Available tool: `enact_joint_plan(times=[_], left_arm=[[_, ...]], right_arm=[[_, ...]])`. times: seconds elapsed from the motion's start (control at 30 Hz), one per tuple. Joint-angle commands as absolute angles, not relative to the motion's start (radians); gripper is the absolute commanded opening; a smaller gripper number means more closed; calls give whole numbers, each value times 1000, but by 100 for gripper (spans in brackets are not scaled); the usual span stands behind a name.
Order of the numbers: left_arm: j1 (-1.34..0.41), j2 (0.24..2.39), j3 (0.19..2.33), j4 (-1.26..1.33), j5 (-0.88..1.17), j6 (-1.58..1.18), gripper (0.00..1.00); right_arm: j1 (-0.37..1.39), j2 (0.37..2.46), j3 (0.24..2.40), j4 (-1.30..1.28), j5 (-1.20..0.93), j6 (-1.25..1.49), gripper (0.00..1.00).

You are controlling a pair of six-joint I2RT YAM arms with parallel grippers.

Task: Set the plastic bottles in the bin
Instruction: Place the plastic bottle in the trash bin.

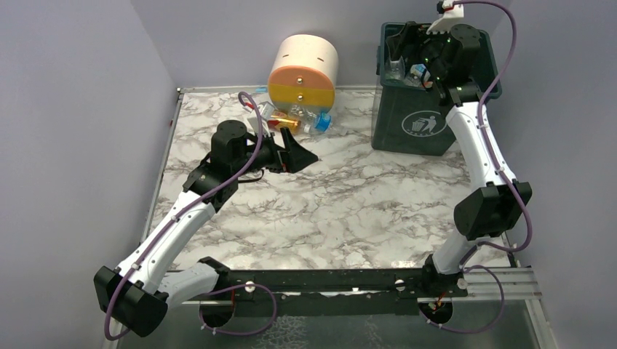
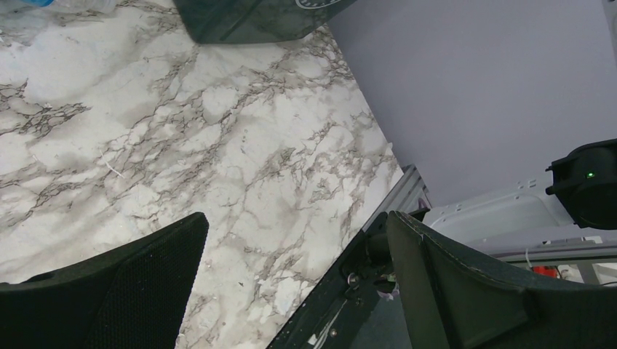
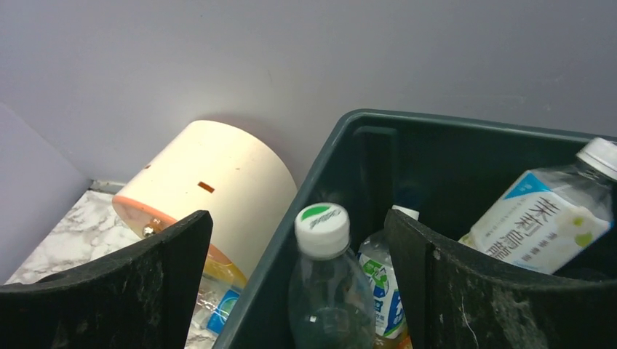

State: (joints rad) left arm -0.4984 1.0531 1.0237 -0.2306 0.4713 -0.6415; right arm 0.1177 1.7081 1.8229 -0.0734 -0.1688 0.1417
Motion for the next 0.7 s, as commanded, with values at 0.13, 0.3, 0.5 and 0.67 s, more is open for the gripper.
enact_joint_plan(times=[0.13,0.3,0.5,0.67], left_arm=[[-492,1082,1017,-214,460,-625,99],[-488,1154,1040,-194,415,-618,99],[-459,1304,1106,-168,330,-616,99],[-417,1446,1186,-121,277,-627,99]], right_arm=[[114,1609,1853,-97,-216,172,93],[115,1482,1788,-126,-337,240,94],[149,1278,1511,-95,-533,355,97],[277,1159,1348,-137,-549,345,97]])
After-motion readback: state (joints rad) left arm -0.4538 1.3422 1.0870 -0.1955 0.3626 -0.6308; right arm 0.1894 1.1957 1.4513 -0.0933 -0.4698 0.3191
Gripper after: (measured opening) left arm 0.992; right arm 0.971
